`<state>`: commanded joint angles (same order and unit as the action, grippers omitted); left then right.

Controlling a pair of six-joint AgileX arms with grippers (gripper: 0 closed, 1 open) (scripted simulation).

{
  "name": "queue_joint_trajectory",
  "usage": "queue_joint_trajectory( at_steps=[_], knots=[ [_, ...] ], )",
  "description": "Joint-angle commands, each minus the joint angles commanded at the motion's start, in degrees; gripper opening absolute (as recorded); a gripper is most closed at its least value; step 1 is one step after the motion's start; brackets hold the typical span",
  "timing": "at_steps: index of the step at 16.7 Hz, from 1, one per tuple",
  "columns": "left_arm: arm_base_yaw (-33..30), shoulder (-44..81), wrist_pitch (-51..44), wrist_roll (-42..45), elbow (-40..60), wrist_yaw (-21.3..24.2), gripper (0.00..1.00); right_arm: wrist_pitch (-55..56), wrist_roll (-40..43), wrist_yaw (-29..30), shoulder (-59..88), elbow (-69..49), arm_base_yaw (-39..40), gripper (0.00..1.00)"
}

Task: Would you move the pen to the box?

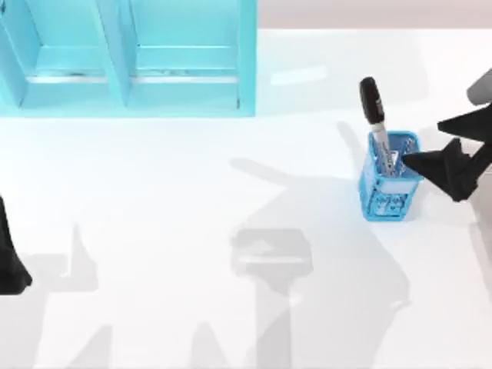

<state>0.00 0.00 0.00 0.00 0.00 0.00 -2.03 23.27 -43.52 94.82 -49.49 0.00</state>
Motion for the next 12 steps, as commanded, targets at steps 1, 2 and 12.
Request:
queue_joint_trajectory(
  at_steps=[1, 2, 12],
  knots=[
    [0.00, 0.00, 0.00, 0.00, 0.00, 0.00, 1.00, 1.92, -1.07, 0.71, 1.86, -0.65, 1.02, 1.00],
    [0.00, 0.00, 0.00, 0.00, 0.00, 0.00, 1.00, 4.20, -2.30, 1.58, 4.01, -1.36, 2.23, 1.00],
    [0.00, 0.00, 0.00, 0.00, 0.00, 0.00, 1.00, 16.79, -9.22, 7.25, 15.60, -4.82, 9.78, 1.00]
  ],
)
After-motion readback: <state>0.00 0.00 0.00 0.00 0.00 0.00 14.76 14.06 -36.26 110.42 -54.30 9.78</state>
